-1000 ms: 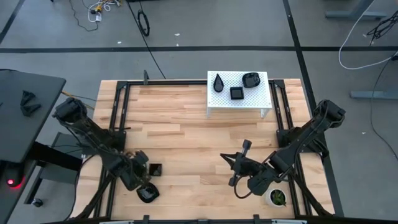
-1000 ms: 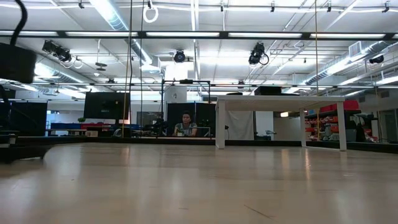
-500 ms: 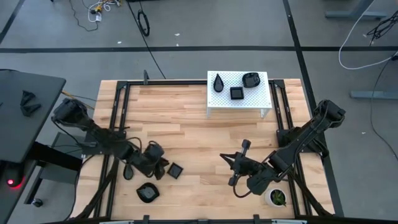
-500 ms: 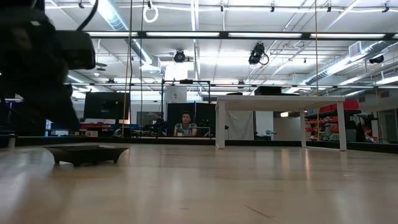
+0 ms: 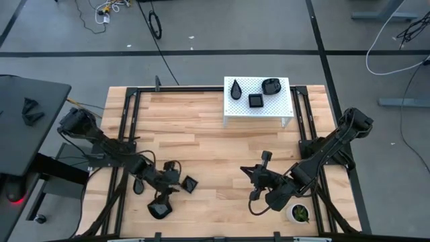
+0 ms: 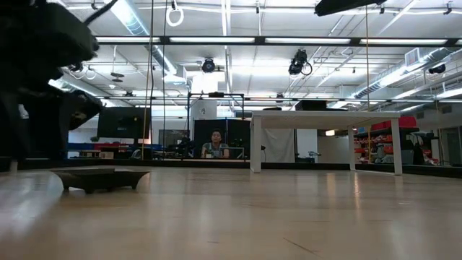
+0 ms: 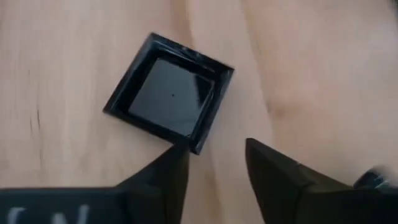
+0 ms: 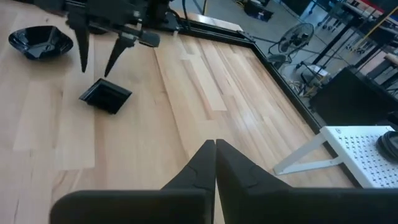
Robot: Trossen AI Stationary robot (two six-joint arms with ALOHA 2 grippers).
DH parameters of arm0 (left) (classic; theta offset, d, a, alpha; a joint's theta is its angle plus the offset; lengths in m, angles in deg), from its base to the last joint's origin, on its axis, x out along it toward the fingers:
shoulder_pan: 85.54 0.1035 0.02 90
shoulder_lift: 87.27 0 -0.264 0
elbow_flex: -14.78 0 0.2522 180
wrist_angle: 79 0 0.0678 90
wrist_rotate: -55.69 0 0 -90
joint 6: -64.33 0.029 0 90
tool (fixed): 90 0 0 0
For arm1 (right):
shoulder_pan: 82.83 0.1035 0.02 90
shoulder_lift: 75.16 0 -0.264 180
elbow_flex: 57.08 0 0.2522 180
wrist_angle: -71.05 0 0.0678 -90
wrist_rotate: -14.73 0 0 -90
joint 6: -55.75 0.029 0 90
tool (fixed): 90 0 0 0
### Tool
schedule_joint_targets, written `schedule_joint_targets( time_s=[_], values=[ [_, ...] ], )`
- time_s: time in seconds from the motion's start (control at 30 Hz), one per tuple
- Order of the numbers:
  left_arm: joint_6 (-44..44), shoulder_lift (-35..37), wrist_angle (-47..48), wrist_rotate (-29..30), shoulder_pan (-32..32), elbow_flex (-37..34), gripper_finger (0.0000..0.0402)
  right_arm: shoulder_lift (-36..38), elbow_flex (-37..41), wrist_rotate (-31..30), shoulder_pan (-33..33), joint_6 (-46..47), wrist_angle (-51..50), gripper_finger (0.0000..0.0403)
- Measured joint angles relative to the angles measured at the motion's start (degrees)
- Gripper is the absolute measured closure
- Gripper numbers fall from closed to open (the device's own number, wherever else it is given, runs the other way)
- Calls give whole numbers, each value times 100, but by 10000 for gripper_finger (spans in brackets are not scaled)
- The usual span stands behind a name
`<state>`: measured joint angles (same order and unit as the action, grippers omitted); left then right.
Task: Pick & Place Mini shaped plates
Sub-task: Stack the black square plate on the black square plate on the shelf, then stack the black square plate on the stacked black square plates on the shelf
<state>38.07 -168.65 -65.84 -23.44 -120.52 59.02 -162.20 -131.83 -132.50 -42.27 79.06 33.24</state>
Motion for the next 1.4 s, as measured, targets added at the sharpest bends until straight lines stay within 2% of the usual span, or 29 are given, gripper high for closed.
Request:
schedule_joint_targets(
  time_s=[0.1, 0.2, 0.43, 0.57, 0.7, 0.8, 0.9, 1.0, 1.1, 1.17, 1.23, 1.4],
  values=[
    [951, -228, -135, 310, -80, -2, 215, 0, 0, -2, 0, -16, -2, 389],
    [1362, -474, -346, 380, -81, 2, 210, 0, 0, -4, 0, 0, 0, 389],
    [1708, -921, -998, 739, -89, 2, 260, 0, 0, -15, 0, 0, 2, 389],
    [1713, -931, -1188, 1266, -77, 0, 288, 0, 0, -17, -3, 9, 43, 389],
    [1812, -931, -1357, 1400, 5, 0, 306, -15, 0, 166, -119, 273, 309, 389],
    [1977, -931, -1475, 1459, 152, 0, 316, -102, 0, 896, -419, 99, 620, 389],
    [1990, -931, -1591, 1468, 346, 0, 321, -326, 0, 1885, -864, -204, 1209, 389],
    [1944, -916, -1559, 1468, 469, 0, 325, -706, 0, 2980, -1381, -604, 2058, 382],
    [1738, -837, -1361, 1460, 461, 99, 326, -1189, 0, 3969, -1930, -544, 2983, 366],
    [1325, -739, -825, 1446, 398, 341, 326, -1558, -81, 4596, -2239, -369, 3396, 350],
    [738, -618, 92, 1435, 312, 692, 326, -1973, -334, 5011, -2458, -242, 3436, 332],
    [-1092, -507, 3040, 1200, 29, 1654, 326, -2938, -1431, 5439, -2764, -133, 2511, 288]
  ],
)
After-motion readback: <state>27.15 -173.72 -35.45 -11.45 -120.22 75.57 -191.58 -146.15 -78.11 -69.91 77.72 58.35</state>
